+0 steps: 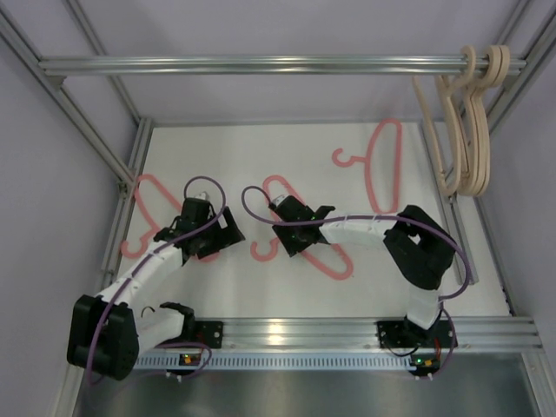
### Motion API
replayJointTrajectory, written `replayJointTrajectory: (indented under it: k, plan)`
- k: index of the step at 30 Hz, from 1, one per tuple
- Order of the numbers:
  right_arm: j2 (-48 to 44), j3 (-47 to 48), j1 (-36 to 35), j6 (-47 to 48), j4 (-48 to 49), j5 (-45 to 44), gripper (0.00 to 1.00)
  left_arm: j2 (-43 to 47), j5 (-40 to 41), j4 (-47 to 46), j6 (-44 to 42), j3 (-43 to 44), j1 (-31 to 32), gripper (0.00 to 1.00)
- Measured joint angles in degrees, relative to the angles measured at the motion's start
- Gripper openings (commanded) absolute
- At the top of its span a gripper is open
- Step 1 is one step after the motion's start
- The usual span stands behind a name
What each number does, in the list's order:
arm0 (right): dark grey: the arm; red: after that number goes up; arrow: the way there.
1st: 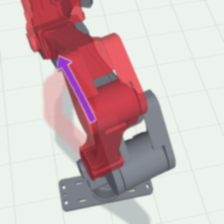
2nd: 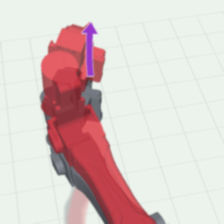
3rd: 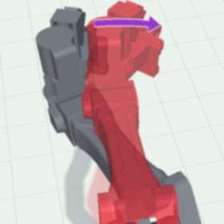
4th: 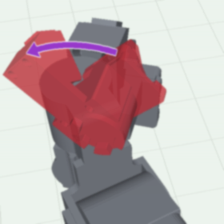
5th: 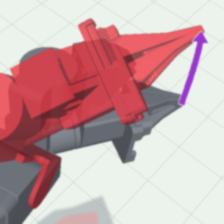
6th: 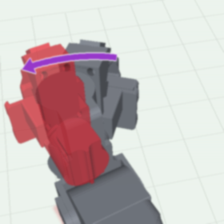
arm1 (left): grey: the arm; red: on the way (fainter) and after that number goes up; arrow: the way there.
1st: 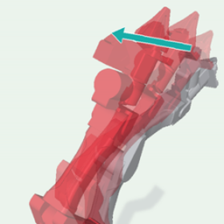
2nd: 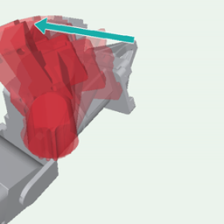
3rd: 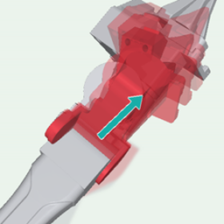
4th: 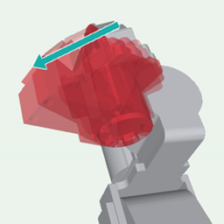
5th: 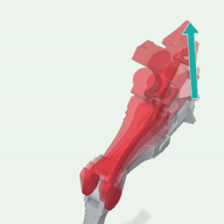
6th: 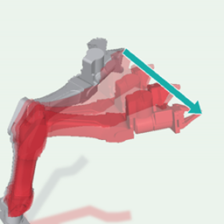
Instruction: Organize the hangers
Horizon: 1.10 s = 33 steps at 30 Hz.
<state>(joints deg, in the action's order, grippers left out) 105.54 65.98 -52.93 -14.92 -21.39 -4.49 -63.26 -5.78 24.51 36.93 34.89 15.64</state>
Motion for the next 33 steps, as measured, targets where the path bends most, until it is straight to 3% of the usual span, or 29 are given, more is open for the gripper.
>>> replayJointTrajectory:
  k: [5,6,20,33]
  plan:
    - [1.9,2.2,-0.7,0.0,-0.2,-2.6,0.02,0.3,0.0,-2.3,1.7,-2.2,0.1,0.98]
    - [2.0,2.3,-0.8,-0.2,-0.3,-2.8,0.00,0.5,0.0,-2.4,2.0,-2.8,0.2,0.97]
    - [-2.6,-1.1,-0.9,-1.5,-0.9,-1.3,0.00,9.2,-1.3,-4.3,6.1,-4.0,0.2,0.97]
    - [-9.4,-3.2,-0.9,-4.0,-0.4,-0.3,0.00,10.4,-2.4,-4.8,6.9,-1.9,0.2,0.97]
